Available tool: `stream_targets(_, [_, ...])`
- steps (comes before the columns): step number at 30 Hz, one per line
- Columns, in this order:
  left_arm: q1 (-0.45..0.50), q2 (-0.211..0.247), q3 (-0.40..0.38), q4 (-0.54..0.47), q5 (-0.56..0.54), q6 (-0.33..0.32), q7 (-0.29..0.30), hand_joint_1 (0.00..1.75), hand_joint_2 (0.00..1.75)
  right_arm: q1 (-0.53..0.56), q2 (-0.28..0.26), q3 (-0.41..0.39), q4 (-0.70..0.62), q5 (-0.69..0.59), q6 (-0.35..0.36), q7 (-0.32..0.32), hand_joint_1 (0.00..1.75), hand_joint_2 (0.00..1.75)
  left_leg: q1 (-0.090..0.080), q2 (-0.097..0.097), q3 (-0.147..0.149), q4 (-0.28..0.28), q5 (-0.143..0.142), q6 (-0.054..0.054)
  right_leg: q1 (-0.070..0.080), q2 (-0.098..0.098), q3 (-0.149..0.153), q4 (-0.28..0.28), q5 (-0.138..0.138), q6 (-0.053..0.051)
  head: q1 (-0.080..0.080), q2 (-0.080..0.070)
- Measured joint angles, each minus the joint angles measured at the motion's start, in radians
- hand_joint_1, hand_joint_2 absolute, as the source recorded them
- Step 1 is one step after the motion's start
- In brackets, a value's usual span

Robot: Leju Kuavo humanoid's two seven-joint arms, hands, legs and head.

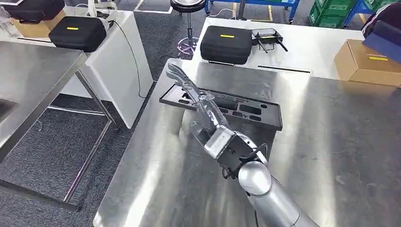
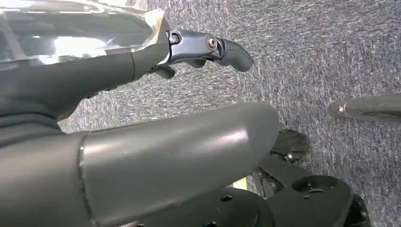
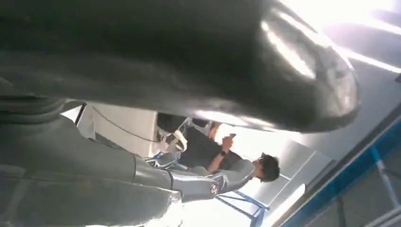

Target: Take the parts from the cabinet and place them on the table.

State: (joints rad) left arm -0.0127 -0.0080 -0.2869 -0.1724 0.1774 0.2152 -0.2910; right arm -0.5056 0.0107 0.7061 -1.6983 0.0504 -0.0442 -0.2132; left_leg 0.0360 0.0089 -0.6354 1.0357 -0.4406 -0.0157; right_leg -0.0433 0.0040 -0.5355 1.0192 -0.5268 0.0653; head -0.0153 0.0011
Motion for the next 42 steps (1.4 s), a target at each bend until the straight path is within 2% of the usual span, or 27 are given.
stream_targets(3, [0.001,0.006,0.0,0.0,0.002,-0.03,-0.014,0.0,0.0,0.018,-0.009,0.002,-0.032,-0.002,0.009,-0.004,0.0,0.0,-0.004,0.001,0.013,-0.016,0.009,0.022,0.009,0.002,0.015,-0.02,0.009,0.014,-0.003,0.0])
stream_targets(4, [0.002,0.008,0.0,0.0,0.002,-0.045,-0.02,0.0,0.0,0.025,-0.011,0.002,-0.041,-0.002,0.011,-0.004,0.0,0.0,0.016,0.009,0.036,-0.058,0.027,0.024,0.016,0.0,0.017,-0.017,0.002,0.011,-0.001,0.0])
stream_targets(5, [0.003,0.01,0.0,0.0,0.003,-0.06,-0.027,0.0,0.0,0.027,-0.014,0.004,-0.047,-0.003,0.011,-0.007,0.0,0.0,0.011,0.012,0.051,-0.081,0.035,0.027,0.019,-0.002,0.007,0.009,-0.017,0.008,0.002,0.0])
stream_targets(8, [0.002,0.021,0.0,0.0,0.01,-0.079,-0.035,0.0,0.0,0.038,-0.027,0.007,-0.055,-0.006,0.012,-0.007,0.0,0.0,0.017,0.018,0.051,-0.087,0.041,0.03,0.011,0.0,-0.09,0.206,-0.102,0.005,0.006,0.0])
stream_targets(9, [0.003,0.023,0.0,0.0,0.011,-0.08,-0.035,0.0,0.0,0.047,-0.031,0.008,-0.055,-0.005,0.012,-0.007,0.0,0.0,0.02,0.019,0.048,-0.086,0.042,0.027,0.005,-0.001,-0.113,0.249,-0.109,0.015,0.005,0.0])
stream_targets(10, [0.003,0.024,0.0,0.0,0.011,-0.085,-0.035,0.0,0.0,0.052,-0.034,0.008,-0.055,-0.005,0.012,-0.007,0.0,0.0,0.026,0.02,0.046,-0.085,0.044,0.022,-0.001,-0.001,-0.111,0.241,-0.095,0.029,0.006,0.0])
stream_targets(11, [0.003,0.024,0.0,0.0,0.011,-0.087,-0.035,0.0,0.0,0.055,-0.037,0.008,-0.055,-0.005,0.012,-0.007,0.0,0.0,0.034,0.02,0.044,-0.084,0.045,0.012,-0.008,-0.002,-0.085,0.187,-0.062,0.051,0.006,0.0])
stream_targets(13, [0.003,0.025,0.0,0.0,0.011,-0.09,-0.036,0.0,0.0,0.055,-0.04,0.008,-0.056,-0.005,0.012,-0.007,0.0,0.0,0.053,0.02,0.038,-0.072,0.044,-0.015,-0.029,-0.012,0.01,0.003,0.012,0.095,0.007,0.0])
stream_targets(14, [0.003,0.031,0.0,0.0,0.011,-0.091,-0.039,0.0,0.0,0.055,-0.042,0.008,-0.057,0.006,0.01,-0.007,0.0,0.0,0.05,0.022,0.03,-0.061,0.041,-0.031,-0.032,-0.025,0.032,-0.037,0.009,0.1,0.013,0.0])
stream_targets(15, [0.004,0.032,0.0,0.0,0.011,-0.096,-0.042,0.0,0.0,0.058,-0.042,0.01,-0.058,0.025,0.005,-0.002,0.0,0.0,0.052,0.019,0.026,-0.057,0.041,-0.043,-0.011,-0.006,0.021,0.0,0.031,0.085,0.017,0.0])
stream_targets(17, [0.005,0.032,0.0,0.0,0.011,-0.102,-0.049,0.0,0.0,0.06,-0.045,0.01,-0.059,0.047,-0.008,0.003,0.0,0.0,0.05,0.017,0.023,-0.047,0.046,-0.051,-0.022,0.0,0.0,0.009,0.011,0.043,0.008,0.0])
stream_targets(19, [0.007,0.029,-0.001,0.0,0.009,-0.109,-0.052,0.0,0.0,0.061,-0.045,0.011,-0.059,0.056,-0.011,0.005,0.0,0.0,0.061,0.018,0.02,-0.046,0.045,-0.061,-0.017,0.003,-0.016,0.015,0.018,0.013,0.003,0.0])
stream_targets(21, [0.007,0.033,-0.001,0.0,0.009,-0.113,-0.053,0.0,0.0,0.062,-0.045,0.011,-0.059,0.063,-0.014,0.008,0.0,0.0,0.053,0.011,-0.023,0.052,-0.057,-0.04,-0.012,0.004,-0.027,0.015,0.032,-0.011,-0.007,0.0])
stream_targets(23, [0.007,0.033,-0.001,0.0,0.008,-0.116,-0.053,0.0,0.0,0.068,-0.045,0.012,-0.059,0.063,-0.019,0.008,0.0,0.0,0.034,-0.001,-0.085,0.227,-0.153,-0.028,0.005,0.004,-0.044,0.016,0.043,-0.029,-0.012,0.0])
stream_targets(24, [0.007,0.034,-0.001,0.0,0.008,-0.117,-0.053,0.0,0.0,0.074,-0.046,0.012,-0.059,0.063,-0.02,0.008,0.0,0.0,0.025,-0.002,-0.103,0.29,-0.176,-0.018,0.016,0.004,-0.053,0.016,0.049,-0.038,-0.012,0.0])
stream_targets(25, [0.008,0.034,-0.001,0.0,0.008,-0.117,-0.053,0.0,0.0,0.079,-0.046,0.012,-0.059,0.064,-0.021,0.008,0.0,0.0,0.017,-0.003,-0.095,0.298,-0.173,-0.007,0.025,0.004,-0.059,0.016,0.054,-0.044,-0.012,0.0])
stream_targets(26, [0.008,0.034,-0.002,0.0,0.008,-0.117,-0.053,0.0,0.0,0.082,-0.047,0.012,-0.059,0.064,-0.021,0.008,0.0,0.0,0.008,-0.003,-0.067,0.264,-0.154,0.009,0.033,0.005,-0.065,0.016,0.058,-0.047,-0.012,0.0])
stream_targets(28, [0.006,0.033,-0.002,0.0,0.008,-0.118,-0.053,0.0,0.0,0.082,-0.048,0.012,-0.059,0.064,-0.021,0.008,0.0,0.0,-0.011,-0.011,0.045,0.104,-0.098,0.045,0.046,0.01,-0.072,0.016,0.067,-0.048,-0.012,0.0])
stream_targets(29, [0.004,0.036,-0.002,0.0,0.008,-0.119,-0.053,0.0,0.0,0.083,-0.048,0.011,-0.059,0.064,-0.021,0.008,0.0,0.0,-0.023,-0.022,0.098,0.019,-0.106,0.07,0.041,0.011,-0.071,0.017,0.07,-0.049,-0.011,0.0])
stream_targets(30, [0.003,0.037,-0.003,0.0,0.007,-0.12,-0.053,0.0,0.0,0.082,-0.05,0.011,-0.059,0.064,-0.021,0.008,0.0,0.0,-0.025,-0.013,0.108,0.014,-0.099,0.067,0.055,0.011,-0.075,0.016,0.075,-0.041,-0.008,0.0])
stream_targets(32, [0.002,0.037,-0.003,0.0,0.008,-0.121,-0.053,0.0,0.0,0.083,-0.05,0.011,-0.059,0.065,-0.021,0.008,0.0,0.0,-0.039,-0.014,0.104,0.002,-0.091,0.065,0.043,0.008,-0.074,0.016,0.082,-0.031,-0.011,0.0])
stream_targets(34, [0.002,0.038,-0.003,0.0,0.01,-0.124,-0.053,0.0,0.0,0.083,-0.051,0.009,-0.06,0.066,-0.021,0.008,0.0,0.0,-0.037,-0.009,0.104,-0.019,-0.069,0.07,0.046,0.009,-0.08,0.006,0.093,-0.013,-0.01,0.0])
stream_targets(35, [0.0,0.035,-0.003,0.0,0.011,-0.126,-0.053,0.0,0.0,0.085,-0.051,0.008,-0.061,0.066,-0.021,0.008,0.0,0.0,-0.031,-0.001,0.102,-0.032,-0.055,0.069,0.042,0.009,-0.094,0.024,0.073,-0.016,-0.01,0.0])
stream_targets(36, [0.0,0.036,-0.003,0.0,0.011,-0.126,-0.053,0.0,0.0,0.084,-0.051,0.008,-0.061,0.066,-0.021,0.008,0.0,0.0,-0.03,0.001,0.092,-0.034,-0.044,0.078,0.042,0.007,-0.116,0.071,0.033,-0.021,-0.006,0.0])
stream_targets(39, [0.0,0.032,-0.003,0.0,0.013,-0.126,-0.053,0.0,0.0,0.092,-0.054,0.008,-0.06,0.068,-0.021,0.008,0.0,0.0,-0.029,0.006,0.057,-0.033,-0.021,0.073,0.033,0.007,-0.191,0.285,-0.071,-0.017,-0.004,0.0])
stream_targets(40, [0.0,0.032,-0.003,0.0,0.013,-0.126,-0.053,0.0,0.0,0.095,-0.055,0.008,-0.06,0.067,-0.02,0.008,0.0,0.0,-0.029,0.008,0.047,-0.033,-0.014,0.071,0.032,0.006,-0.191,0.311,-0.072,-0.007,-0.003,0.0])
stream_targets(42, [0.0,0.029,-0.003,0.0,0.018,-0.126,-0.053,0.0,0.0,0.098,-0.056,0.008,-0.06,0.062,-0.014,0.007,0.0,0.0,-0.026,0.011,0.031,-0.032,-0.002,0.064,0.026,0.004,-0.122,0.23,-0.034,0.019,-0.003,0.0])
